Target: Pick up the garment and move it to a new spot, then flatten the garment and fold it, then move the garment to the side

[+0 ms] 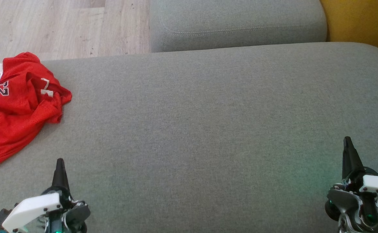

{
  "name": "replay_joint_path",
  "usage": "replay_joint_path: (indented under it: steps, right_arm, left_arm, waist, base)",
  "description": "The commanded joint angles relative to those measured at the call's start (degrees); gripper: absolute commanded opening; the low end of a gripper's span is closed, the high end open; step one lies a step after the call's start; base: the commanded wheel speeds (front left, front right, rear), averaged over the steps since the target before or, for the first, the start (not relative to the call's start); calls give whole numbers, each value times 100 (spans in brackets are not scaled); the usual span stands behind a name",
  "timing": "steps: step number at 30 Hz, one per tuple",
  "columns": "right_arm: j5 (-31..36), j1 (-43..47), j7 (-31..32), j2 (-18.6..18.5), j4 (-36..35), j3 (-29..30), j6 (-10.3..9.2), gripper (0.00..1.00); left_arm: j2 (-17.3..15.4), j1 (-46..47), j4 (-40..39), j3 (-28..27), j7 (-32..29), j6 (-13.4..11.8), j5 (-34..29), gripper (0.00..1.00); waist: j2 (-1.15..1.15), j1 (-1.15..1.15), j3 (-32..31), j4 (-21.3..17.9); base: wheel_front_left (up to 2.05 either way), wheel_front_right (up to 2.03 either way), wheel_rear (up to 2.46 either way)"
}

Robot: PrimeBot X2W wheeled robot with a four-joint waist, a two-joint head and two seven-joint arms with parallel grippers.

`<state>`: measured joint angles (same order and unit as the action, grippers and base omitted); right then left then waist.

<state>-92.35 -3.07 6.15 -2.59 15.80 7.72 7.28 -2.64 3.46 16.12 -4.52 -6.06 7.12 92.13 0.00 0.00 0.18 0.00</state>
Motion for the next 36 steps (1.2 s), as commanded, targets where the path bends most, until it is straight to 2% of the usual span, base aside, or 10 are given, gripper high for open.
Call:
replay_joint_path:
  steps: [1, 32, 33, 36]
  right_arm:
    - [17, -312, 34, -29, -178, -120, 21, 0]
    - [17, -312, 33, -29, -178, -121, 21, 0]
    - [1, 0, -2, 0, -1, -2, 0, 100]
    - [2, 113, -6, 16, 239, -18, -1, 100]
  left_arm:
    - [-23, 272, -209, -198, -42, 36, 5, 0]
    - [-23, 272, -209, -198, -42, 36, 5, 0]
    - [0, 0, -1, 1, 1, 0, -1, 100]
    - [2, -114, 227, 45, 8, -8, -3, 100]
  waist:
    - [0, 0, 0, 0]
    - [0, 0, 0, 0]
    - [0, 0, 0, 0]
    - [0, 0, 0, 0]
  base:
    - [0, 0, 0]
    - [0, 0, 0]
    - [0, 0, 0]
    - [0, 0, 0]
